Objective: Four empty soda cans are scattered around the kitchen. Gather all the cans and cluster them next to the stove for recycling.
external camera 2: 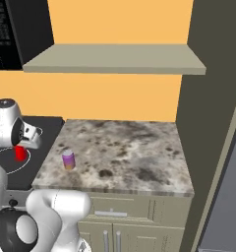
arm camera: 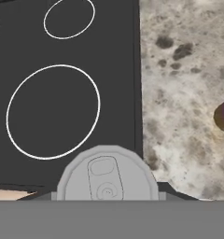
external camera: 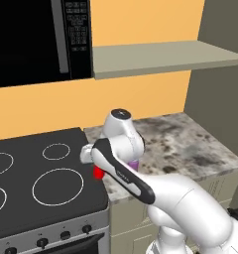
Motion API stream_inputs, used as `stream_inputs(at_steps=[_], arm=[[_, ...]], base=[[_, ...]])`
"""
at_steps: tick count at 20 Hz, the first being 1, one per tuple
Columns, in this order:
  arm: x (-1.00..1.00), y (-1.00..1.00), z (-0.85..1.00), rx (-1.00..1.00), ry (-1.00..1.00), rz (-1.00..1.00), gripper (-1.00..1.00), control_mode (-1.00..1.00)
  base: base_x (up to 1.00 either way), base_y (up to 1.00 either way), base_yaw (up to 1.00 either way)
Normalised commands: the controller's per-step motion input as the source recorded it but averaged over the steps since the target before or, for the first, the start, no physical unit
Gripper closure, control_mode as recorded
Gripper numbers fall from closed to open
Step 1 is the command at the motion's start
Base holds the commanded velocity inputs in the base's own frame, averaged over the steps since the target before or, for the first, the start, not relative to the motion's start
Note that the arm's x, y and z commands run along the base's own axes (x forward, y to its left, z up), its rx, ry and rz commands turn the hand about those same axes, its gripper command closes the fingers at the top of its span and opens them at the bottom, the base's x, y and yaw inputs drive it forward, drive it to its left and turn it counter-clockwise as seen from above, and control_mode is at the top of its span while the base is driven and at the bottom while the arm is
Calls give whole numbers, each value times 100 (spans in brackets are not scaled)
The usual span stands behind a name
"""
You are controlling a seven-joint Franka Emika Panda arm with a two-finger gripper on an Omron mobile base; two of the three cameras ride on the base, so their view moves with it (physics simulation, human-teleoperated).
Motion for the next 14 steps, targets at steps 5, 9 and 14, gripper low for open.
stream_inputs(at_steps=[5, 9, 14], arm=[[45, -19, 0, -9, 5, -16, 100, -100], [43, -25, -1, -9, 3, -4, 100, -100], [38, -22, -13, -7, 0, 0, 100, -100]], base=[[0, 0, 0], [0, 0, 0], [0, 0, 0]])
